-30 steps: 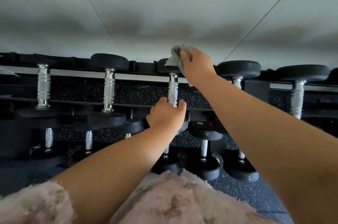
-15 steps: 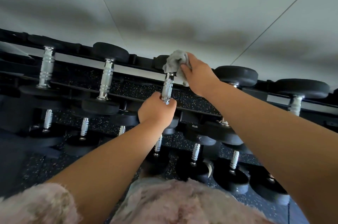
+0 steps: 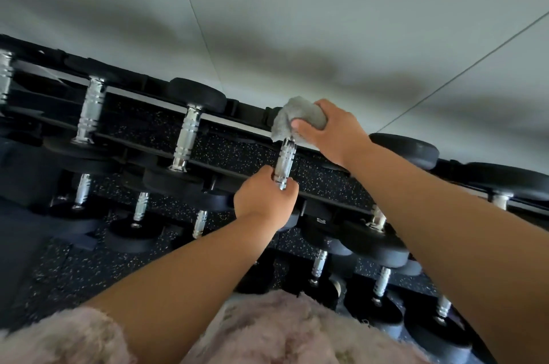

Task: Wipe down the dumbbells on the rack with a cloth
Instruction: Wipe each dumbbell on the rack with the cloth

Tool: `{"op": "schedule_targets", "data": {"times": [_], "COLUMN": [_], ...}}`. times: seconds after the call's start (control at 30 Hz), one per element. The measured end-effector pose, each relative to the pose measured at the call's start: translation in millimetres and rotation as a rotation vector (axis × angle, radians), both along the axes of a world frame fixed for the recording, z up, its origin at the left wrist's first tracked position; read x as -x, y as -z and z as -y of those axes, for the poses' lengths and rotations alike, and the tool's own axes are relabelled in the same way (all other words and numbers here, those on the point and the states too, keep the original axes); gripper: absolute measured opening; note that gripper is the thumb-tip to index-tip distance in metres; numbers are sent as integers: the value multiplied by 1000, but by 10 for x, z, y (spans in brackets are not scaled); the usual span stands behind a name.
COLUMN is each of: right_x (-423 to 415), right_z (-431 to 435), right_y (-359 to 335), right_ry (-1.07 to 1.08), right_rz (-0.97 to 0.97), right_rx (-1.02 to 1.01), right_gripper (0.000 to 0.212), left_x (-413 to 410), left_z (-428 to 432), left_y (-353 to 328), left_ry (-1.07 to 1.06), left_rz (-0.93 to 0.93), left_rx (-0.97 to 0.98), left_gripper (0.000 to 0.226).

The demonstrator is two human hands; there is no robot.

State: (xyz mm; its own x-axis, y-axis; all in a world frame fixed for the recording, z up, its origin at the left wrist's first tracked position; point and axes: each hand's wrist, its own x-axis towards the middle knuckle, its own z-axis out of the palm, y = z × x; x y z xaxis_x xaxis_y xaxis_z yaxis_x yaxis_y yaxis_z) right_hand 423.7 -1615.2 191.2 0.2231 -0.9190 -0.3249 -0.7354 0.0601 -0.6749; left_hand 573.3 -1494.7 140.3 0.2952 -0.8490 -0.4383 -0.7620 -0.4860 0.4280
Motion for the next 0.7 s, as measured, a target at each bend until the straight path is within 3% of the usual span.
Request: {"op": "schedule_targets", "data": {"times": [0.07, 0.2, 0.3, 0.4, 0.47, 0.57, 0.63, 0.7], "right_x": [-17, -453, -815, -874, -710, -295, -4, 200], "right_z": [-33, 201, 386, 472, 456, 301, 142, -37], "right_y": [47, 9, -26, -73, -110, -87, -42, -13], "right_ry": [49, -82, -410, -561, -460, -132, 28, 51], "right_rz": [-10, -166, -385, -537, -424, -155, -187, -305], "right_rx": [-21, 227, 334, 225, 152, 56, 0, 36], "right_gripper": [49, 63, 38, 28, 28, 33, 45, 46], "left_x": [-12, -11, -19, -32, -28, -17, -23, -24], "left_z": [4, 17, 21, 16, 13, 10, 6, 5], "left_y": [21, 30, 44, 49, 33, 23, 32, 36], "left_ry": [-4, 10, 10, 23, 31, 26, 18, 7], "left_rz": [-13, -2, 0, -4, 0, -6, -16, -19], "left_rx": [0, -11, -16, -21, -22, -10, -10, -8], "left_gripper": [28, 28, 30, 29, 29, 27, 25, 23]}}
